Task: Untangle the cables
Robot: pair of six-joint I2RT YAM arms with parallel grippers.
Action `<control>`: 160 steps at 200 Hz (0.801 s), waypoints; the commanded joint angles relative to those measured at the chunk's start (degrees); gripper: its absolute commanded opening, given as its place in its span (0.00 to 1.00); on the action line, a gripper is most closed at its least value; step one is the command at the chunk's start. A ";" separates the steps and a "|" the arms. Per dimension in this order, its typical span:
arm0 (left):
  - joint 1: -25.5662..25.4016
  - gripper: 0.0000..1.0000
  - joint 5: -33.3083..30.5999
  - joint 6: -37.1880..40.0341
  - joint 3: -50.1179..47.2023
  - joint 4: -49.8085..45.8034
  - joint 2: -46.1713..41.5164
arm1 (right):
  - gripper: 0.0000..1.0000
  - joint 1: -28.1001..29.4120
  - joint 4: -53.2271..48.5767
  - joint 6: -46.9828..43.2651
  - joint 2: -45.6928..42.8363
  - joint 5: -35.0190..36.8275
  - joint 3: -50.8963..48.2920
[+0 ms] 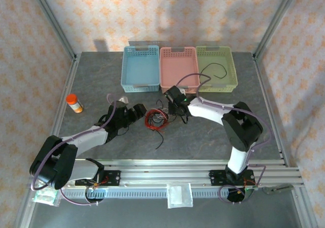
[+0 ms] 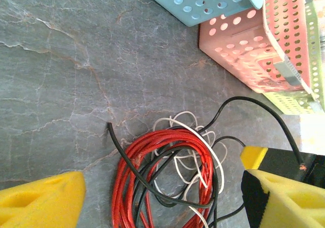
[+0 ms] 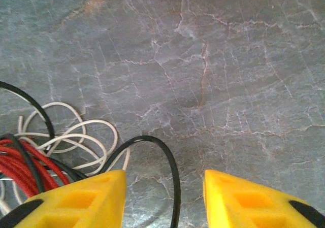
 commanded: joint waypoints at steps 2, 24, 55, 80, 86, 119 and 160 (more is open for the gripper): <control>-0.56 0.82 -2.80 3.25 3.10 -2.34 0.47 | 0.40 -0.57 -1.44 1.54 0.97 0.10 0.20; -1.64 0.82 -3.41 4.12 4.67 -2.93 1.82 | 0.34 -1.02 -0.66 1.67 0.91 -1.54 -0.04; -5.68 0.85 -7.59 6.41 8.88 -6.42 5.28 | 0.18 -1.02 0.22 1.47 -0.31 -2.11 -0.53; -9.18 0.91 -12.58 7.30 12.86 -9.84 8.39 | 0.06 -1.11 3.14 0.91 -2.86 -3.93 -2.72; -9.79 0.95 -13.22 7.35 13.75 -10.22 9.24 | 0.04 -1.11 3.96 0.73 -3.51 -4.42 -3.29; -12.45 0.99 -17.29 8.25 19.73 -14.66 13.83 | 0.00 -1.24 6.32 1.76 -7.68 -4.64 -5.86; -16.05 1.00 -22.43 11.33 26.61 -22.13 19.94 | 0.00 -3.22 12.75 3.45 -13.53 -9.48 -11.28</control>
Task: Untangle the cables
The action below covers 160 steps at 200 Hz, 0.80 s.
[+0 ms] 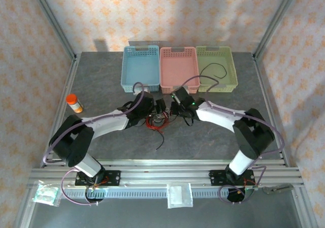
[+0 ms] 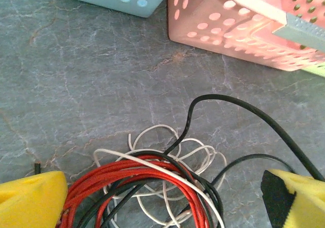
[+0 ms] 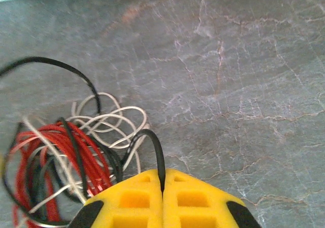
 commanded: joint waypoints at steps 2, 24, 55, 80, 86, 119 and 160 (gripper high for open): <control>-1.75 0.99 -5.18 2.96 3.34 -6.78 2.80 | 0.00 -1.76 5.46 1.73 -3.88 -3.25 -3.09; -2.62 1.00 -4.50 3.58 3.74 -6.14 4.43 | 0.00 -2.85 8.45 1.90 -5.59 -6.64 -5.35; -3.51 0.99 -2.11 4.33 3.85 -4.16 6.56 | 0.00 -3.56 11.13 2.33 -6.82 -9.52 -6.99; -3.76 0.99 -0.58 4.97 4.01 -3.22 7.98 | 0.00 -4.13 10.70 2.24 -6.70 -9.93 -6.54; -3.78 0.99 -0.24 5.05 3.97 -3.00 8.24 | 0.00 -4.21 10.77 2.13 -6.80 -10.08 -6.52; -3.87 0.99 0.75 6.15 4.84 -3.30 9.67 | 0.00 -4.66 10.85 1.79 -6.90 -11.15 -6.41; -3.96 0.99 6.08 7.90 2.65 0.31 7.47 | 0.00 -4.74 11.42 1.95 -6.75 -11.20 -6.36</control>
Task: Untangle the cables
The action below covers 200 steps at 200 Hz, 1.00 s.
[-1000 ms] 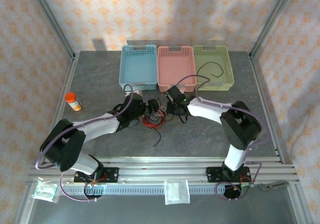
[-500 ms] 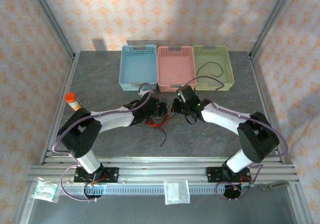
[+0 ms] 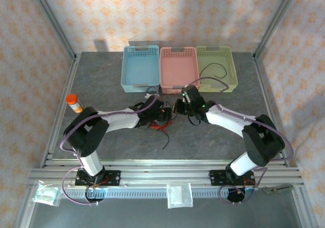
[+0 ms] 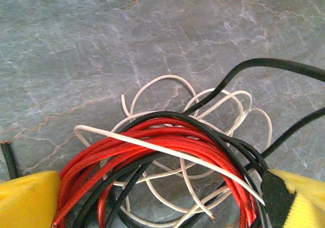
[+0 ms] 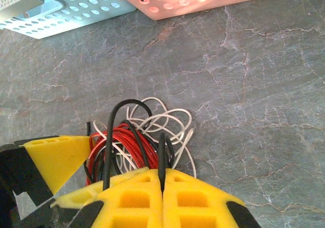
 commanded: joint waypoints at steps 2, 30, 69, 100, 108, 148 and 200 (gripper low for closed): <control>-0.61 0.99 4.16 3.03 -1.14 2.98 -1.38 | 0.00 -0.29 2.02 0.46 -1.37 -0.30 0.02; -0.61 0.99 5.23 4.41 -2.44 4.26 -2.60 | 0.00 -0.29 2.37 0.64 -1.64 -0.03 -0.23; -0.61 0.99 4.99 4.96 -1.48 3.64 -1.56 | 0.00 -0.36 2.56 0.55 -2.10 0.06 -0.84; -0.96 0.99 -1.21 5.04 0.63 -1.09 -0.12 | 0.00 -0.37 2.25 0.23 -2.95 0.36 -0.52; -0.96 0.99 -3.16 4.48 0.85 -2.19 -0.08 | 0.00 -0.37 2.05 0.00 -3.50 0.56 -0.29; -0.96 0.99 -8.24 2.73 0.85 -5.27 0.38 | 0.00 -0.37 1.33 -3.05 -7.68 2.69 0.19; -0.88 0.99 -8.74 2.55 0.53 -6.08 0.96 | 0.00 -0.37 -2.30 -10.43 -12.30 6.13 3.60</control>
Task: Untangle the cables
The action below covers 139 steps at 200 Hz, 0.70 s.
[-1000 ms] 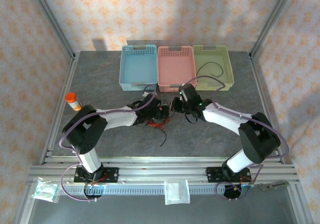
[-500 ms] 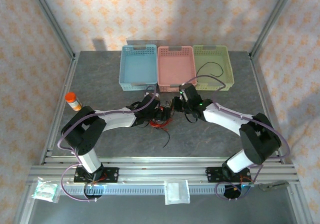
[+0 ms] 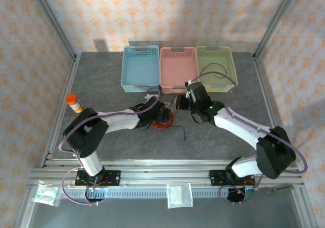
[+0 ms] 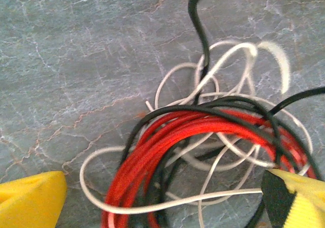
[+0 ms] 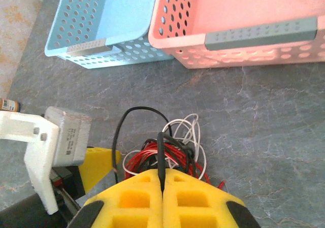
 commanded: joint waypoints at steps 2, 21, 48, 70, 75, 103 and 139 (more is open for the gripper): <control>-0.13 0.99 -2.67 -0.38 0.51 -2.87 1.41 | 0.00 -0.37 -2.22 -5.39 -2.81 3.52 3.58; -0.13 0.99 -3.37 -0.36 0.31 -3.11 1.50 | 0.00 -0.37 -3.50 -8.14 -3.94 4.07 5.24; -0.14 0.99 -4.08 -0.34 0.17 -3.22 1.41 | 0.00 -0.37 -5.28 -10.94 -5.19 5.66 7.71; -0.21 0.99 -4.43 -0.36 -0.14 -3.13 1.51 | 0.00 -0.42 -6.42 -12.31 -5.68 5.39 9.65; -0.14 0.99 -4.52 -0.36 -0.27 -3.19 1.58 | 0.00 -0.38 -6.46 -12.45 -5.89 5.24 9.84; -0.13 0.99 -5.04 -2.16 -0.97 -3.65 1.94 | 0.00 -0.37 -6.37 -13.11 -6.97 5.67 10.91; -0.13 0.99 -5.14 -2.16 -1.21 -3.96 2.86 | 0.00 -0.37 -7.02 -14.32 -7.92 6.39 12.41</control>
